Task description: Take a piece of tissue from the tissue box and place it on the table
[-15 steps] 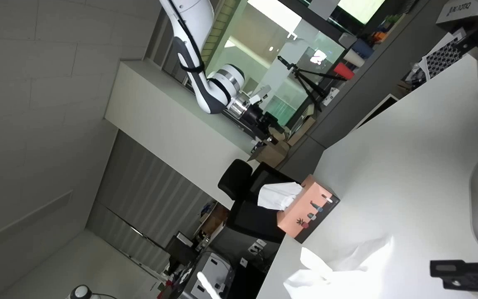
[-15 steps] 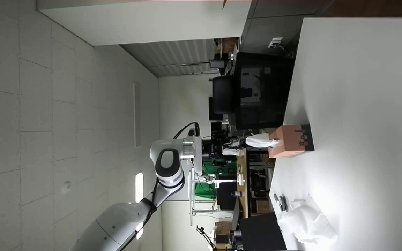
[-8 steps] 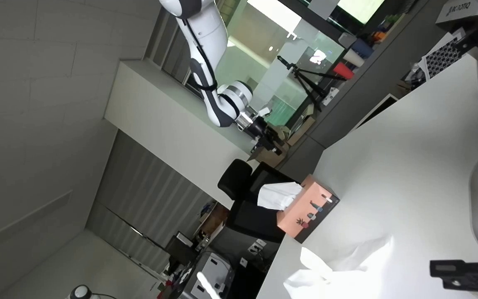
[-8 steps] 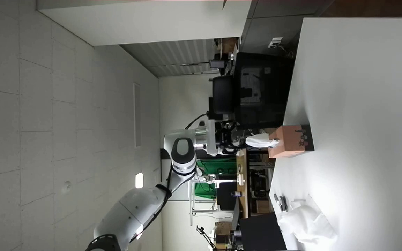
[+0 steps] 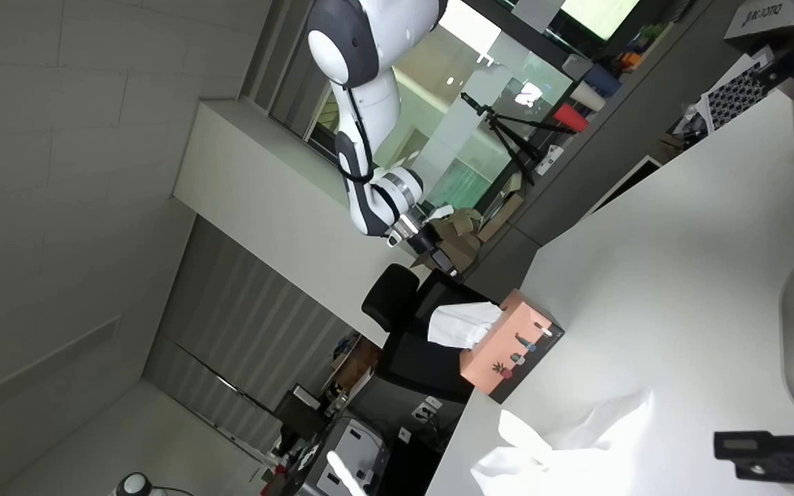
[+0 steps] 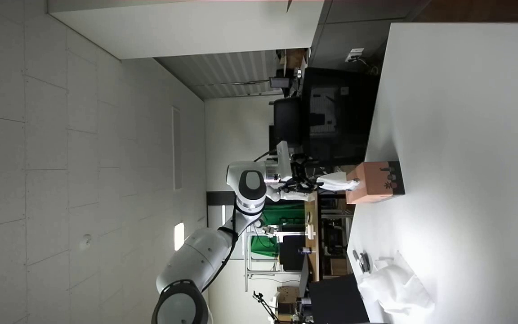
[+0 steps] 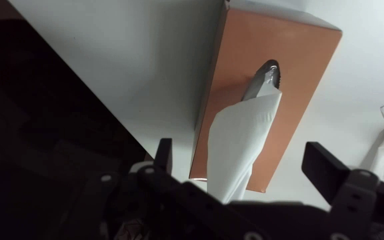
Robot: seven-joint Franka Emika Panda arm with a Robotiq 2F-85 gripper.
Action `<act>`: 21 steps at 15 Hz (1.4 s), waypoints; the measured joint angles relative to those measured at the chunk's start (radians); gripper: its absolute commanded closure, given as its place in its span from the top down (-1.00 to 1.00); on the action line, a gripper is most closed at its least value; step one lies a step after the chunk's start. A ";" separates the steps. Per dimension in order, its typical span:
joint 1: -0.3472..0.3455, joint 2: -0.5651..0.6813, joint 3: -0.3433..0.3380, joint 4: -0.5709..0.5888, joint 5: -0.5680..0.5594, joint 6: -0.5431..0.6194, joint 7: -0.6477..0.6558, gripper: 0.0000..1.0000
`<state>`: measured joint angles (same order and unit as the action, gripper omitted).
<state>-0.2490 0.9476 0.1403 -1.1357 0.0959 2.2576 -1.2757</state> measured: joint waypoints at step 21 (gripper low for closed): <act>0.025 0.386 0.140 0.548 0.226 -0.175 -0.063 0.48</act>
<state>-0.2241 1.3332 0.2801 -0.5881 0.3221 2.0822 -1.3389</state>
